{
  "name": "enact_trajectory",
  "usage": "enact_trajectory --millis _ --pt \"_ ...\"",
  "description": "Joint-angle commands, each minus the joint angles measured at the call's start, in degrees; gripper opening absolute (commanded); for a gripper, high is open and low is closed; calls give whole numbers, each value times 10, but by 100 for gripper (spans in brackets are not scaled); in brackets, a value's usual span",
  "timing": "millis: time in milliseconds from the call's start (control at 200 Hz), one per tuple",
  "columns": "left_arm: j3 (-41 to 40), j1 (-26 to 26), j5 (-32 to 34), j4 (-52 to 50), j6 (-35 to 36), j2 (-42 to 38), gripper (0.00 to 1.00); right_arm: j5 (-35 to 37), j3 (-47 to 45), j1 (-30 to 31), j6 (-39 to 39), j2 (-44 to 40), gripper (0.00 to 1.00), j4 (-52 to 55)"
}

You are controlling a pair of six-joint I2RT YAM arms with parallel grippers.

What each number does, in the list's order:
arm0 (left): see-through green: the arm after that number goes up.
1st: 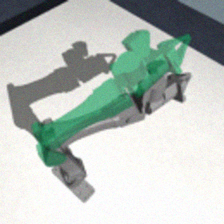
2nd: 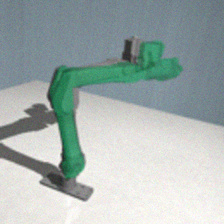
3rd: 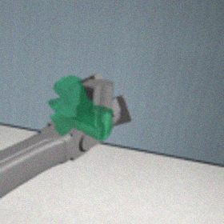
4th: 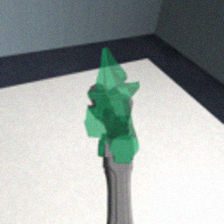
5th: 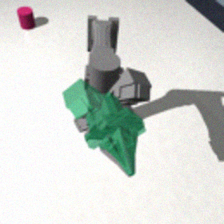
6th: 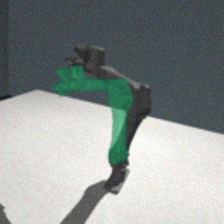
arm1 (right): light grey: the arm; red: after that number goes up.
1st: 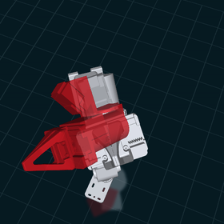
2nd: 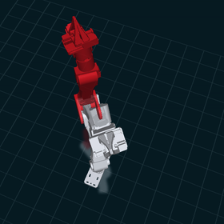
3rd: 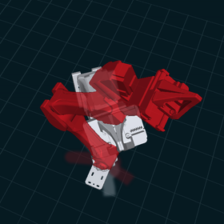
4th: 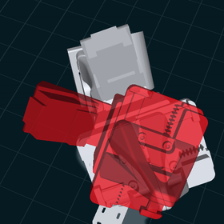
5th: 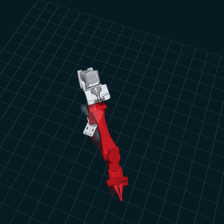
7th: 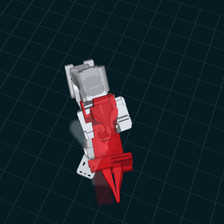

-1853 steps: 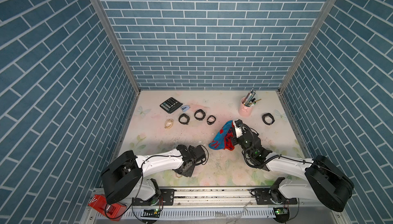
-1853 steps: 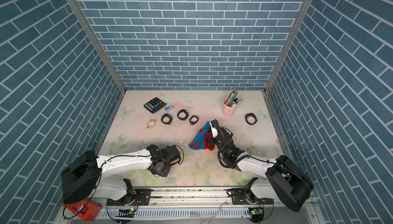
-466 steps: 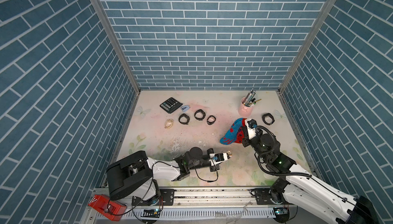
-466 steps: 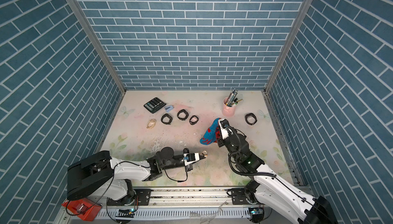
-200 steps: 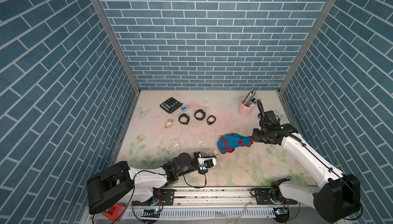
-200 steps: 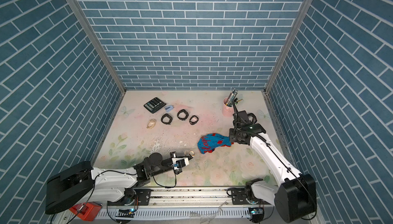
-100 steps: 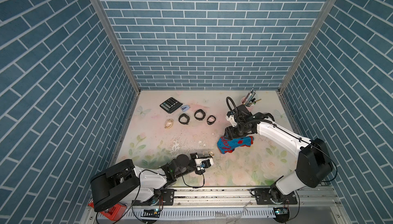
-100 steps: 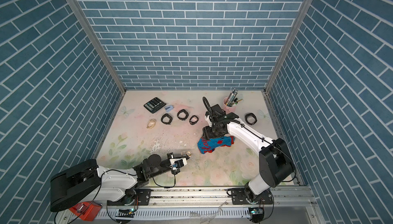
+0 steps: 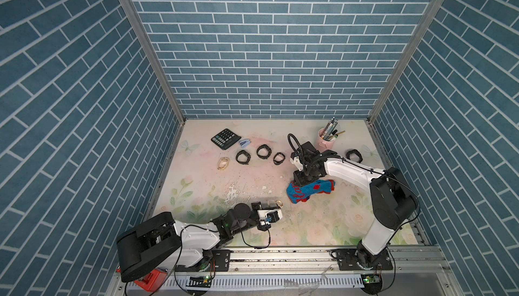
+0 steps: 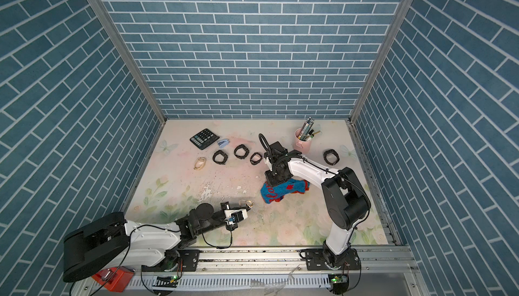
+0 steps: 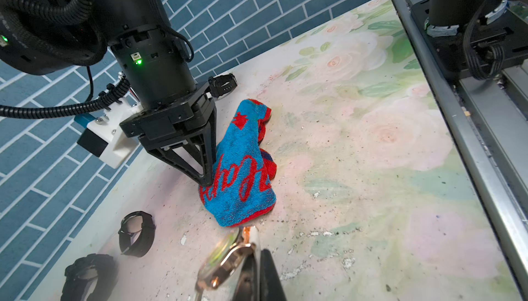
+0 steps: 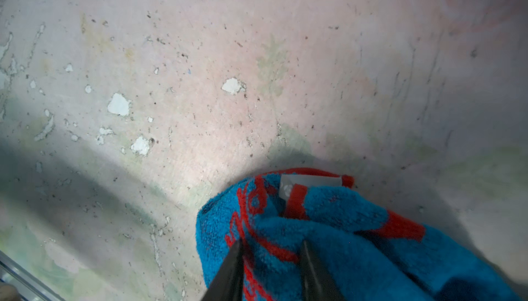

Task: Wipe the watch dial
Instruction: Pick up the cleaning item at the center of the board.

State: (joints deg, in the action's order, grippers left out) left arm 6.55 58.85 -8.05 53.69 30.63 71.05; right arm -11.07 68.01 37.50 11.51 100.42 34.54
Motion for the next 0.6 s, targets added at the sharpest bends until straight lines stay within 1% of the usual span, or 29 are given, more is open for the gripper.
enact_trajectory --millis 0,115,165,340,460,540,595 --pt "12 -3 -12 12 1 7 0 -11 -5 3 -10 -2 21 -14" --pt "20 -3 -10 15 -4 18 0 -16 -17 2 -16 -25 4 -15" --pt "26 -3 -13 17 -7 21 0 -18 -27 2 -16 -45 0 -24" --pt "41 -3 -26 38 -29 38 0 -55 -73 1 -26 -155 0 -74" --pt "43 -3 -33 73 -19 65 0 -62 -118 1 -48 -232 0 -113" --pt "37 -4 -48 114 -4 90 0 -70 -144 2 -55 -255 0 -133" --pt "33 -4 -68 155 14 128 0 -82 -166 3 -54 -259 0 -157"
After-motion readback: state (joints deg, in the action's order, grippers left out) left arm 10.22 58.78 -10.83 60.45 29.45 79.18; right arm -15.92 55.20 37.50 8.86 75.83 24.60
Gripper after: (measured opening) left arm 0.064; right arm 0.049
